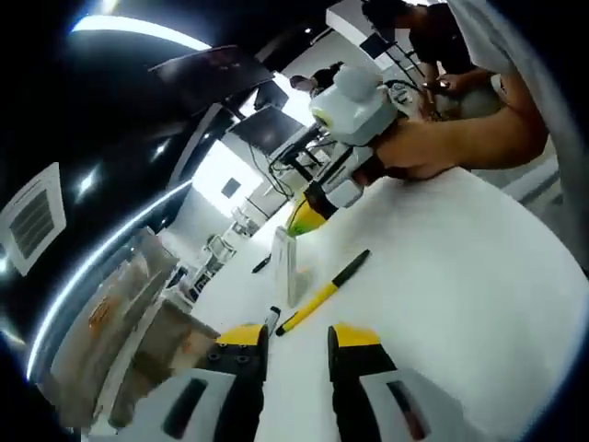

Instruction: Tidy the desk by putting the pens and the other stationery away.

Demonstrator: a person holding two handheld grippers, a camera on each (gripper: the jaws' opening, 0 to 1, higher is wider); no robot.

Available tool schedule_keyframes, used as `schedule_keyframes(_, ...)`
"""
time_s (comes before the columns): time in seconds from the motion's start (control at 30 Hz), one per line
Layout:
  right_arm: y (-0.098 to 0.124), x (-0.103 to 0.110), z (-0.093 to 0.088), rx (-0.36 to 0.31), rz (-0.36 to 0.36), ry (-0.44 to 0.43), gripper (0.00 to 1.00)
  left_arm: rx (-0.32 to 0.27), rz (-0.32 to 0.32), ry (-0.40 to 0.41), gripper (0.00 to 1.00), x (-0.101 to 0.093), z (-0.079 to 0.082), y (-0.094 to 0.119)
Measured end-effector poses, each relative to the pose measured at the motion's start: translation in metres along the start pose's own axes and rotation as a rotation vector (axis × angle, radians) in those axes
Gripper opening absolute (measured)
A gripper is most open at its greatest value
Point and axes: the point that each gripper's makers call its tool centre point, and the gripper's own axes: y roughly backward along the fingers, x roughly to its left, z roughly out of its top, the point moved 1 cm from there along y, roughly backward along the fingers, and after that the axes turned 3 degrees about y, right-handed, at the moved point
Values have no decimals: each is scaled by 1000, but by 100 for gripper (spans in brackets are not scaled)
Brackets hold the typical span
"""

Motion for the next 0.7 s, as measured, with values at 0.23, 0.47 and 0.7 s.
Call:
schedule_keyframes(0.23,3,0,4,-23,-2,-2,0,-22,-24,-25,28,-7,22,-37)
schedule_keyframes(0.47,3,0,6,-36,4,-17,0,-5,54,-123,29,3,25,-58)
schedule_keyframes(0.7,4,1,9,-51,8,-35,0,40,52,-27,32,6,21,-78)
